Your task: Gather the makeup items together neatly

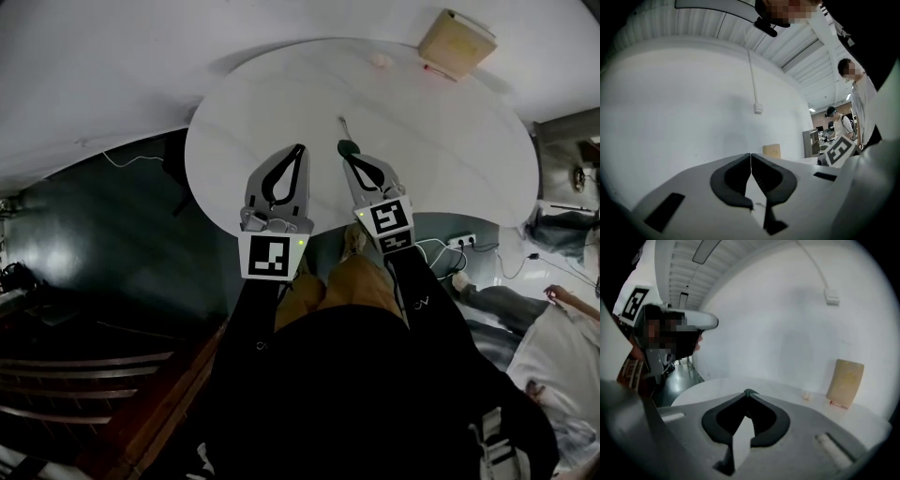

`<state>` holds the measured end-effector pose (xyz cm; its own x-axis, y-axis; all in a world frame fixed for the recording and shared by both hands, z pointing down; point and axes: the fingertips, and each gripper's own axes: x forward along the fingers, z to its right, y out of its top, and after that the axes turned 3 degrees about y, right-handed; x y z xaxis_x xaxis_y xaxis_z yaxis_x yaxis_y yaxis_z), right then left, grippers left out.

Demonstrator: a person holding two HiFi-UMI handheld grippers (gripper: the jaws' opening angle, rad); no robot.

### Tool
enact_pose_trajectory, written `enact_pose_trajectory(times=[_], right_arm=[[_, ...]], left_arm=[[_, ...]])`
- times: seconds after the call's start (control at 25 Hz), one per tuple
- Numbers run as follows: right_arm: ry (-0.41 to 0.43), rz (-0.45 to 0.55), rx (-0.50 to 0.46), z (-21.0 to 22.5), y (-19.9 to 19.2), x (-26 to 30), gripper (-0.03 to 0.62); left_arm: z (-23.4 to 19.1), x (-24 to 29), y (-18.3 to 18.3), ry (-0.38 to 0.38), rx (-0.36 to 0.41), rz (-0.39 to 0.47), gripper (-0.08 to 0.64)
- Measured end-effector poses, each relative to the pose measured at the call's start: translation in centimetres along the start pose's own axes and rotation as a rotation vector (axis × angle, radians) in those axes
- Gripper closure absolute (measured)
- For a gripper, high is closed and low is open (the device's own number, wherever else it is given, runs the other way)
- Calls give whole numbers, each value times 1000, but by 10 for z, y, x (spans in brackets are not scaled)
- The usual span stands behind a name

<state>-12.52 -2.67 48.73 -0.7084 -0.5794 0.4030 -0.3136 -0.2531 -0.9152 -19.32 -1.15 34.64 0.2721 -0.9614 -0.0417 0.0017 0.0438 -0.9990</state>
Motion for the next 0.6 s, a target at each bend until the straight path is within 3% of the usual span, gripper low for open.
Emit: enact_pose_trajectory(times=[0.4,0.6], right_arm=[[-144,344,-79,47,118,-77,574],[-176,362,-100,63,125,-101,574]], left_arm=[[5,27,15,-12,50,25,551],[18,37,30,-17,46,53,551]])
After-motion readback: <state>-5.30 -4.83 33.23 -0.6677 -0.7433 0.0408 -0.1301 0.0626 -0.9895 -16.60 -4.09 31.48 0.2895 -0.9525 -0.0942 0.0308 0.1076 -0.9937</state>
